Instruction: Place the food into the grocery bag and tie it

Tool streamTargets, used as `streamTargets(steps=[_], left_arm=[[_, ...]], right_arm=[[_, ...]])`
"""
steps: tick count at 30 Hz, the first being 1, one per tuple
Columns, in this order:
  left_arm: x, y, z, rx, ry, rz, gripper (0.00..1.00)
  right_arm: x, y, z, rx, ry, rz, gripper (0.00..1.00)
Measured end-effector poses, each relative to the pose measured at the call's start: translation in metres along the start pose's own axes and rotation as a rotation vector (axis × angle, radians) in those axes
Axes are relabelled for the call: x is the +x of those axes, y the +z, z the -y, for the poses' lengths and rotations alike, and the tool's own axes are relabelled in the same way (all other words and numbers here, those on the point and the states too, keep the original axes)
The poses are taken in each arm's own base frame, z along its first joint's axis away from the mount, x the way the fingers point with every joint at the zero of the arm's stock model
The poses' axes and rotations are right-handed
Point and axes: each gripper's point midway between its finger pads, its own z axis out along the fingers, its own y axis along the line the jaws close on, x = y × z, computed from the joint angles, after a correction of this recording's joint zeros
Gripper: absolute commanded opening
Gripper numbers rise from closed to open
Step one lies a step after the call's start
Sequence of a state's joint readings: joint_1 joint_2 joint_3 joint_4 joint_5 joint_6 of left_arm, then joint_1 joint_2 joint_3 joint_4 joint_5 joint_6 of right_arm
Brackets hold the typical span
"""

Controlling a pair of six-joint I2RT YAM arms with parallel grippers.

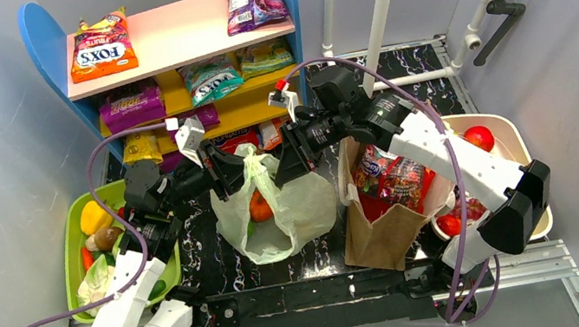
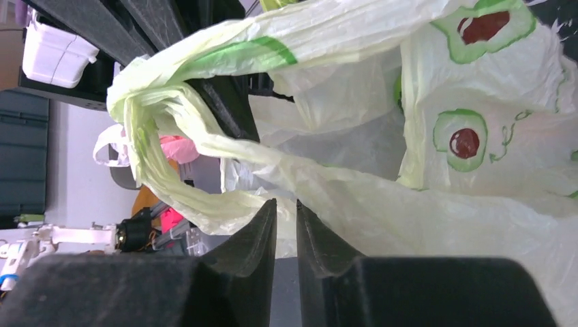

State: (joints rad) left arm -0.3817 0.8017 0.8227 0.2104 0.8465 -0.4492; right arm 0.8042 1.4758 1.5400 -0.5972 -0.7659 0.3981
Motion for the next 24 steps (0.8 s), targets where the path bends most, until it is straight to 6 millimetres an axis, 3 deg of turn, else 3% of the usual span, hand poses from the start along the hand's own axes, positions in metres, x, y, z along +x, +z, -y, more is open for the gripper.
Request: streamTargets(steps=[8, 12, 20, 24], left_arm=[[-0.002, 0.000, 0.001, 0.003, 0.003, 0.006, 0.00], [-0.004, 0.000, 0.001, 0.004, 0.006, 0.013, 0.00], [-0.007, 0.000, 0.000, -0.012, -0.001, 0.027, 0.00], [-0.010, -0.001, -0.001, -0.033, -0.004, 0.044, 0.00]], right_arm=[[-0.009, 0.013, -0.005, -0.091, 0.020, 0.054, 0.24], [-0.019, 0.018, -0.017, -0.148, -0.012, 0.094, 0.26], [-0.021, 0.030, -0.028, -0.237, -0.063, 0.141, 0.45], [-0.026, 0.034, -0.036, -0.282, -0.113, 0.172, 0.48]])
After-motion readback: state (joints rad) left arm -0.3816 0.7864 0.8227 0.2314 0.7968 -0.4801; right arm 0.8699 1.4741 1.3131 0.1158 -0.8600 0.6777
